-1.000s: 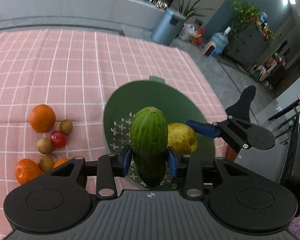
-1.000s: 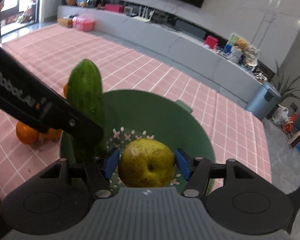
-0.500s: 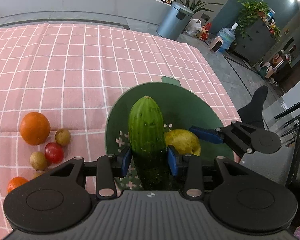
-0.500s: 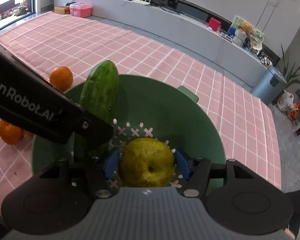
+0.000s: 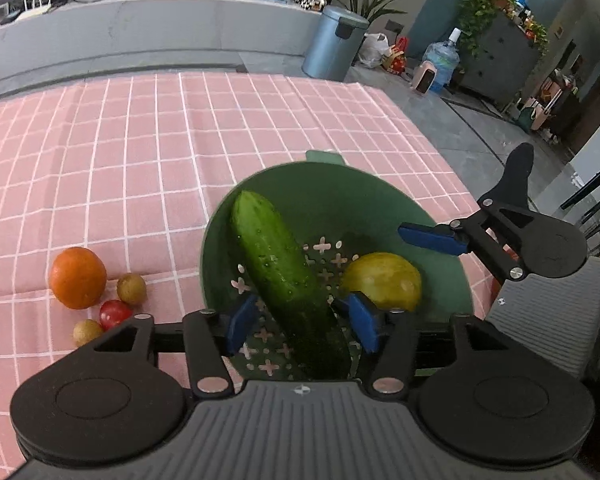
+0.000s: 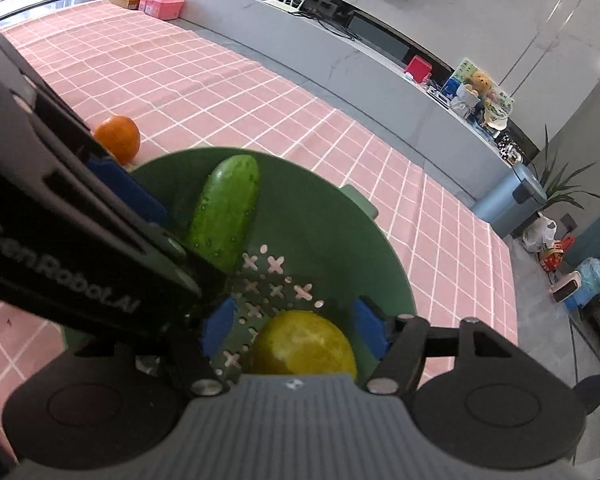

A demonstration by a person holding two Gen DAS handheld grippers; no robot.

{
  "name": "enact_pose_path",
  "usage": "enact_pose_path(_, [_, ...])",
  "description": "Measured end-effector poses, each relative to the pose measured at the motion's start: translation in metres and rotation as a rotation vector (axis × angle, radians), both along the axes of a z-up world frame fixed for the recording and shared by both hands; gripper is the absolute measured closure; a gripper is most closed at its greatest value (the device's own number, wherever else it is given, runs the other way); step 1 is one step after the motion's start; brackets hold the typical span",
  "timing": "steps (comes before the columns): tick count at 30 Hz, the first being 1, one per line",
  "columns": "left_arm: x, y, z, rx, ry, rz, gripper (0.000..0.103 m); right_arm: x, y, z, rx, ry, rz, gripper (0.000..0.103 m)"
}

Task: Organize fruits
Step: 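Carry the cucumber in the left gripper into the colander while the right gripper carries the pear there, then open both grippers to release the cucumber and pear into the colander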

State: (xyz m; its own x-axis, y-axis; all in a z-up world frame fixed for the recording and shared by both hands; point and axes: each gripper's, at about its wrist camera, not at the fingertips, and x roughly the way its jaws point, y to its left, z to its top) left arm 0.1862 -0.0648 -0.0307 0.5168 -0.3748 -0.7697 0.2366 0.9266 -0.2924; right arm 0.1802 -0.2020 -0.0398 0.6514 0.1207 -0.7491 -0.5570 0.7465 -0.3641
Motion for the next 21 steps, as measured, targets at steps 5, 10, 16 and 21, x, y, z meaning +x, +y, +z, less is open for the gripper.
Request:
enact_pose_path(5, [-0.018,0.009,0.017,0.015,-0.047,-0.001,0.035,-0.014,0.003,0.009,-0.054,-0.063,-0.010,0.031])
enact_pose_path(10, [-0.042,0.019,0.036,0.029,-0.115,0.005,0.035,-0.029,0.002,0.029,-0.005,-0.115,-0.049,0.025])
enact_pose_path(16, [-0.070,0.032,0.054,0.082,-0.194,-0.001,0.035,-0.056,0.012,0.050,0.165,-0.139,-0.100,0.025])
enact_pose_path(21, [-0.086,0.052,0.061,0.101,-0.223,0.010,0.035,-0.084,0.025,0.058,0.309,-0.154,-0.140,0.025])
